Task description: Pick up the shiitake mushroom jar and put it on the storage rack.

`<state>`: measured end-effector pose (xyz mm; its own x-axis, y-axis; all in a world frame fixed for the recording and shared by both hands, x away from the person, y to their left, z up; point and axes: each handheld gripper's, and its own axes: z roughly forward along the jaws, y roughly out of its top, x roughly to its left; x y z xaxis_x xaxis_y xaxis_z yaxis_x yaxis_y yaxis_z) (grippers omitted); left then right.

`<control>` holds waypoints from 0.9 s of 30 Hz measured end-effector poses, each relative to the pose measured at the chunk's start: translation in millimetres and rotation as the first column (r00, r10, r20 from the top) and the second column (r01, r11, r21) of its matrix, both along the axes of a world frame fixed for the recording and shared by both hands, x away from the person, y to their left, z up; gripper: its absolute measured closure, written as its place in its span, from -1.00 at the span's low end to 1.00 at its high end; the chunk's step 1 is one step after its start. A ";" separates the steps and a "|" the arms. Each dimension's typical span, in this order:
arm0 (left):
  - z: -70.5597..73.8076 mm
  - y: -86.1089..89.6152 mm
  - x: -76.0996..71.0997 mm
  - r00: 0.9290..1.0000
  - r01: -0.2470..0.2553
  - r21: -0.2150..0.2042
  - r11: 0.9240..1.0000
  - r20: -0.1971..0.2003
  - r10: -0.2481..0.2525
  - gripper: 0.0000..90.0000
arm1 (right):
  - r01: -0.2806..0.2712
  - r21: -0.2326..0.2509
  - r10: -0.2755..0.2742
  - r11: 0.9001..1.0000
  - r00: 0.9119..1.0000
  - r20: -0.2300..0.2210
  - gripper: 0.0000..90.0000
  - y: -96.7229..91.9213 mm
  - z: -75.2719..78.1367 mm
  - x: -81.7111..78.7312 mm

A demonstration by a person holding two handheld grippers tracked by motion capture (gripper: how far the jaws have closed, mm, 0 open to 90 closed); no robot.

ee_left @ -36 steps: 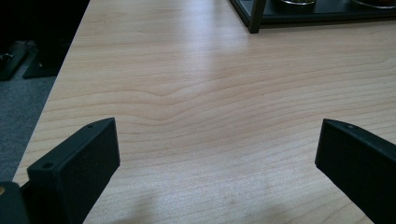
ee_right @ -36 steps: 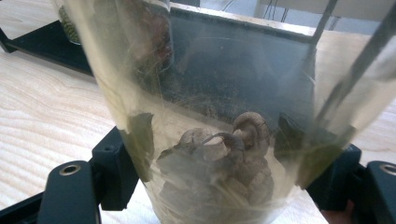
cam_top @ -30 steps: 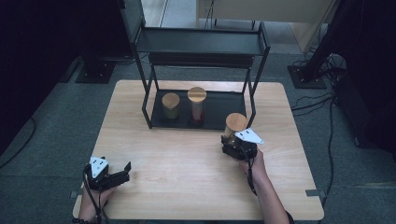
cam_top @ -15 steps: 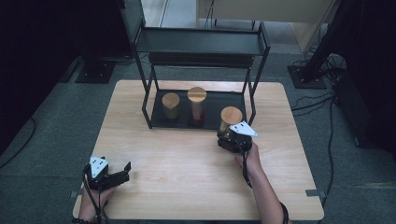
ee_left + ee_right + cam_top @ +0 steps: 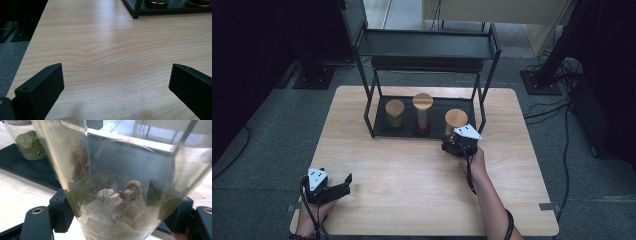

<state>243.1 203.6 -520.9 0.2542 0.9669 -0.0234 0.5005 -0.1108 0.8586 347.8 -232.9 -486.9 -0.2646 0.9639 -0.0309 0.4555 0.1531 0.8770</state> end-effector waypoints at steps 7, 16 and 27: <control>0.1 0.5 -0.2 1.000 0.002 -0.001 1.000 0.000 -0.002 -1.00 | 0.009 0.000 -0.009 1.000 1.000 -0.004 -0.45 4.1 0.5 11.2; 0.1 0.9 -0.3 1.000 0.002 -0.005 1.000 0.001 -0.002 -1.00 | 0.014 -0.012 -0.014 1.000 1.000 -0.016 -0.45 7.5 -2.0 25.1; 0.0 1.2 -0.1 1.000 0.005 -0.010 1.000 0.000 -0.005 -1.00 | 0.029 -0.012 -0.030 0.999 0.999 -0.025 -0.45 8.0 -2.7 41.4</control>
